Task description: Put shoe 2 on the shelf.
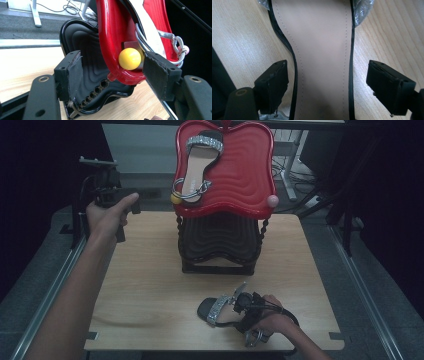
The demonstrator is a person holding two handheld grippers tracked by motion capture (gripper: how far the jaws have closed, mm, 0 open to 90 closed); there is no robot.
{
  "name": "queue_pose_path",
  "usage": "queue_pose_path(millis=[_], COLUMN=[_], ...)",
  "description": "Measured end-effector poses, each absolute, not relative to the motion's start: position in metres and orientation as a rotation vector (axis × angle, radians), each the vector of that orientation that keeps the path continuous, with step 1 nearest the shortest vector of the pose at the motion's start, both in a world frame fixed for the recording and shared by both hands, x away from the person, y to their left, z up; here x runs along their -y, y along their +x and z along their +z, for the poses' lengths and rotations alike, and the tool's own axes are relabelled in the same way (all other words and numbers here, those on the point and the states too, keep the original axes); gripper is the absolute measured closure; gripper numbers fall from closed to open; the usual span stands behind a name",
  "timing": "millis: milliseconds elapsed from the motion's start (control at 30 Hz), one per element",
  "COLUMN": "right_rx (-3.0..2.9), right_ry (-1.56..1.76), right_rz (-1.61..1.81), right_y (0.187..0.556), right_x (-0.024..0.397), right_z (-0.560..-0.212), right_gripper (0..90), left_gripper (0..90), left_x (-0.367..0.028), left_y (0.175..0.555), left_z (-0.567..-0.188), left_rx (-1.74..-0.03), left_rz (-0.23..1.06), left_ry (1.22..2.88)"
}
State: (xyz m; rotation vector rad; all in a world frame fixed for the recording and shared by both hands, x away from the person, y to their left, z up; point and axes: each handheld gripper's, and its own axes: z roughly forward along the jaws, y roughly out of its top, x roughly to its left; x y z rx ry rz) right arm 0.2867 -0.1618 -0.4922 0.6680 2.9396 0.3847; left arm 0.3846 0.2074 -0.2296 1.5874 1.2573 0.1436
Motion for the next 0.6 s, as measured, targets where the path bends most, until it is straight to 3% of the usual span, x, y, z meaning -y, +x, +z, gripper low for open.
queue_pose_path(millis=[133, 267, 600], right_rx=[-2.975, -3.002, -3.021], right_ry=[0.682, 0.694, 0.758], right_rz=[0.307, 0.283, 0.264], right_y=[0.2877, 0.2890, 0.2941], right_x=[0.1591, 0.1566, 0.1570], right_z=[-0.4990, -0.5017, -0.5005], right_gripper=[25.2, 40.4, 42.6], left_gripper=[32.4, 32.4, 32.4], left_x=[-0.2074, -0.2076, -0.2064], left_y=[0.3848, 0.3845, 0.3835], left_z=[-0.2290, -0.2290, -0.2289], left_rx=[-1.256, -1.257, -1.252], left_rz=[0.145, 0.145, 0.146], left_ry=[1.592, 1.591, 1.594])
